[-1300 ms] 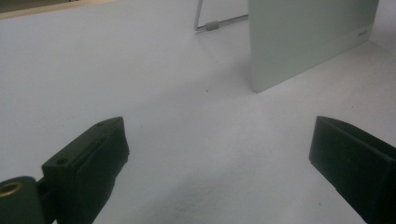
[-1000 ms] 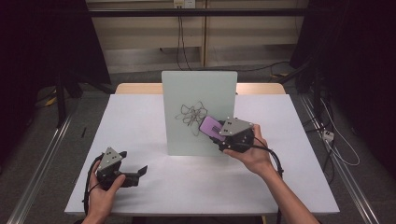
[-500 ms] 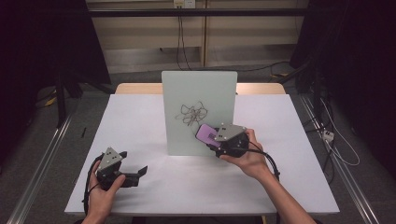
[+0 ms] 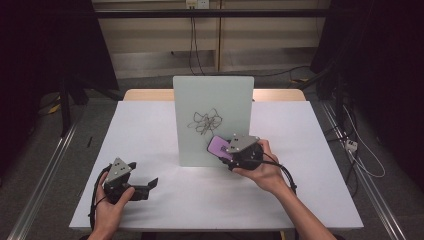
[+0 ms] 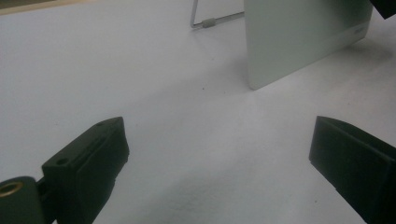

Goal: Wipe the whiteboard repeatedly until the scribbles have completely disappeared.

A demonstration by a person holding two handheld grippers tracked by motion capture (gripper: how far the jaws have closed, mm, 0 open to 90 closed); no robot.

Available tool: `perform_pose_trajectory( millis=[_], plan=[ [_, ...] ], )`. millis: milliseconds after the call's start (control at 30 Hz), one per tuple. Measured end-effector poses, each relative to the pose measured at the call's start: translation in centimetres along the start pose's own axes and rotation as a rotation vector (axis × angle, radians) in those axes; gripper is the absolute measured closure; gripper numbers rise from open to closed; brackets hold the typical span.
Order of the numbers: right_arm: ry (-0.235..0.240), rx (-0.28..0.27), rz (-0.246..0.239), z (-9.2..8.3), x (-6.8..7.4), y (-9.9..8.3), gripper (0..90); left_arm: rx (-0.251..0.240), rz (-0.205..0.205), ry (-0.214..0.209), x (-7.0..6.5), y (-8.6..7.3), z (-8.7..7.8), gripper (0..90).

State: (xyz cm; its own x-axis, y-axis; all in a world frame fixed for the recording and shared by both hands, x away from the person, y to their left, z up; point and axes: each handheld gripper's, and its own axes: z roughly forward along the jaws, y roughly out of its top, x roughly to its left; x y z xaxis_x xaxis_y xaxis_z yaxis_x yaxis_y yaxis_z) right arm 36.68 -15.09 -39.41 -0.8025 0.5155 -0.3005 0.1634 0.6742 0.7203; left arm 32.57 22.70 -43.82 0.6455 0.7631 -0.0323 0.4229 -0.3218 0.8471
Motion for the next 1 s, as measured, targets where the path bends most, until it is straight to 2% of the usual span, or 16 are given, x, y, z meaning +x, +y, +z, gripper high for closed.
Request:
perform_pose_trajectory(
  millis=[200,467,633,767,1000],
  plan=[
    [-0.018,-0.028,0.030,-0.5,-0.6,0.6,41.7,0.001,0.000,-0.002,-0.1,0.0,0.1,4.3],
    [-0.044,-0.086,0.081,-1.9,-2.3,1.4,41.7,-0.001,-0.002,-0.001,0.0,0.0,0.1,4.3],
    [-0.030,-0.101,0.112,-2.2,-3.0,1.9,41.7,0.002,-0.001,-0.002,-0.1,0.0,0.2,4.3],
    [0.002,-0.115,0.150,-2.3,-3.4,2.0,41.7,0.004,0.001,-0.002,0.0,0.1,0.2,4.3],
    [0.023,-0.110,0.156,-2.5,-4.1,2.9,41.7,0.006,0.005,-0.003,-0.1,0.1,0.2,4.3]
  ],
)
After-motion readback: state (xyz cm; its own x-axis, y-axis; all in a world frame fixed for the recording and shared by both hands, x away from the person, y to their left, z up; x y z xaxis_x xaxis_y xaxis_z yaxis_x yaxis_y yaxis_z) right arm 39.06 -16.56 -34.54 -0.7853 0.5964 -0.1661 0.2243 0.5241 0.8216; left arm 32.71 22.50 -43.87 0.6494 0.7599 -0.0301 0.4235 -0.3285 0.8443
